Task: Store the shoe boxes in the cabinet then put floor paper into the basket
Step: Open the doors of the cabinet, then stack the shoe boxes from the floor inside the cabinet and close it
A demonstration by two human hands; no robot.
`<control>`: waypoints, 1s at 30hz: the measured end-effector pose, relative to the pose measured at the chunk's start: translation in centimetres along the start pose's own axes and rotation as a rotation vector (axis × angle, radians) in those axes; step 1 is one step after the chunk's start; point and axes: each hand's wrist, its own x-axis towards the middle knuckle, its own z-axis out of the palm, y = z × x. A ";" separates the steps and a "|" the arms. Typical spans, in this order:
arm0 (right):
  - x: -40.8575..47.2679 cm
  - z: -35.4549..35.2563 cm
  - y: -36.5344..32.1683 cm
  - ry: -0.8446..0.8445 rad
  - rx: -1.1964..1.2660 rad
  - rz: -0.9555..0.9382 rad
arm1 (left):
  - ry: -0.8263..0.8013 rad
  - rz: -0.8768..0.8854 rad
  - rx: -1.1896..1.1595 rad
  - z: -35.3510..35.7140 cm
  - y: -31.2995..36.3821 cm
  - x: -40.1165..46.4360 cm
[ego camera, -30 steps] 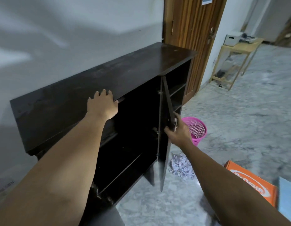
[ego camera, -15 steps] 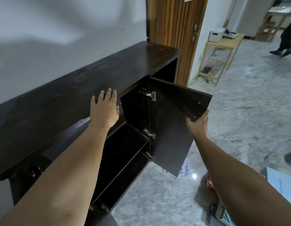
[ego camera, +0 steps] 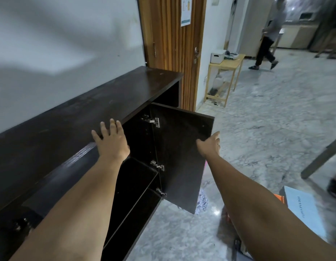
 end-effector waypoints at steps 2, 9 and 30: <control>-1.6 -1.8 0.6 0.015 -0.009 0.002 | -0.018 0.047 -0.022 -0.1 1.8 -1.5; -10.5 -9.5 7.0 -0.250 -0.159 0.029 | -0.148 0.335 -0.210 0.4 9.4 -9.8; -27.1 -23.8 35.7 0.045 -0.164 0.367 | -0.442 0.734 -0.242 9.5 27.4 -32.0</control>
